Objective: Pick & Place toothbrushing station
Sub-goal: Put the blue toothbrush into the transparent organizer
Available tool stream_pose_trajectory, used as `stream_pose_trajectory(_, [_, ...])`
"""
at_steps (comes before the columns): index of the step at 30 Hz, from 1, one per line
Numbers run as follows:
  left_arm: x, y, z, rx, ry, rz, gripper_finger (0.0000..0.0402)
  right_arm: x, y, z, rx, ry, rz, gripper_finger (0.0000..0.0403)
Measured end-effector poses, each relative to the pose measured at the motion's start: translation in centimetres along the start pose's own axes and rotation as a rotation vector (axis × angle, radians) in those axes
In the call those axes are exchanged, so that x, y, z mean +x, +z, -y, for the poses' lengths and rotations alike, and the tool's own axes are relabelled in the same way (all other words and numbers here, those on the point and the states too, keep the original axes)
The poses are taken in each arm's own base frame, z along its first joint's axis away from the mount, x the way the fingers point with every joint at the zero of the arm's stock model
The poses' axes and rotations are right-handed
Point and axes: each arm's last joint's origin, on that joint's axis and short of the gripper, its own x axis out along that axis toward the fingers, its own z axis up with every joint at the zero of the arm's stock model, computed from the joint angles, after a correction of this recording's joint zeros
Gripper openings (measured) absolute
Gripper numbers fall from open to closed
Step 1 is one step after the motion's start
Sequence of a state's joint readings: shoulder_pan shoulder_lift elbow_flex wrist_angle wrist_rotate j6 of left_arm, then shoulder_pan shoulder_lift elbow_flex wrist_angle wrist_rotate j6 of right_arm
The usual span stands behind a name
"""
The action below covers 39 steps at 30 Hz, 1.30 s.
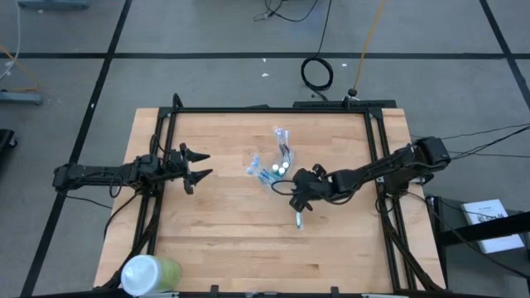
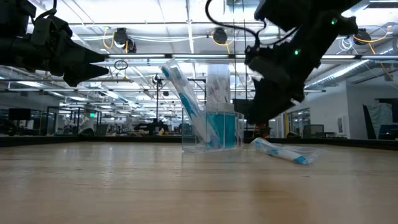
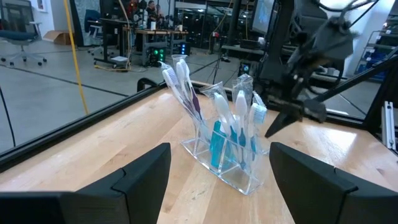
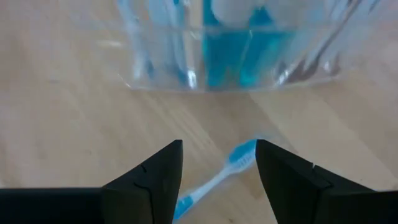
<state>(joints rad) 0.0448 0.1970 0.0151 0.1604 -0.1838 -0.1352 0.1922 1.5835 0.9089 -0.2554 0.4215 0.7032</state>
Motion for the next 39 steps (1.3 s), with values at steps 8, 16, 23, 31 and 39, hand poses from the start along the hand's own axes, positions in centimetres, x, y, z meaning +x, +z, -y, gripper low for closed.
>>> stream_pose_trajectory(8, [0.0,0.0,0.0,0.000,0.000,0.000,0.0283,3.0,-1.0,0.8,0.043,-0.091,-0.081,0.0195])
stream_pose_trajectory(16, [0.0,0.0,0.0,0.000,0.000,0.000,0.0283,5.0,-1.4,1.5,0.074,-0.108,-0.149,0.0194])
stream_pose_trajectory(23, [0.0,0.0,0.0,0.000,0.000,0.000,0.0283,5.2,-1.5,1.6,0.074,-0.117,-0.154,0.0181])
stream_pose_trajectory(31, [0.0,0.0,0.0,0.000,0.000,0.000,0.0283,5.2,-1.5,1.6,0.077,-0.121,-0.155,0.0157])
stream_pose_trajectory(39, [0.0,0.0,0.0,0.000,0.000,0.000,0.0283,5.3,-1.6,1.7,0.075,-0.124,-0.158,0.0144])
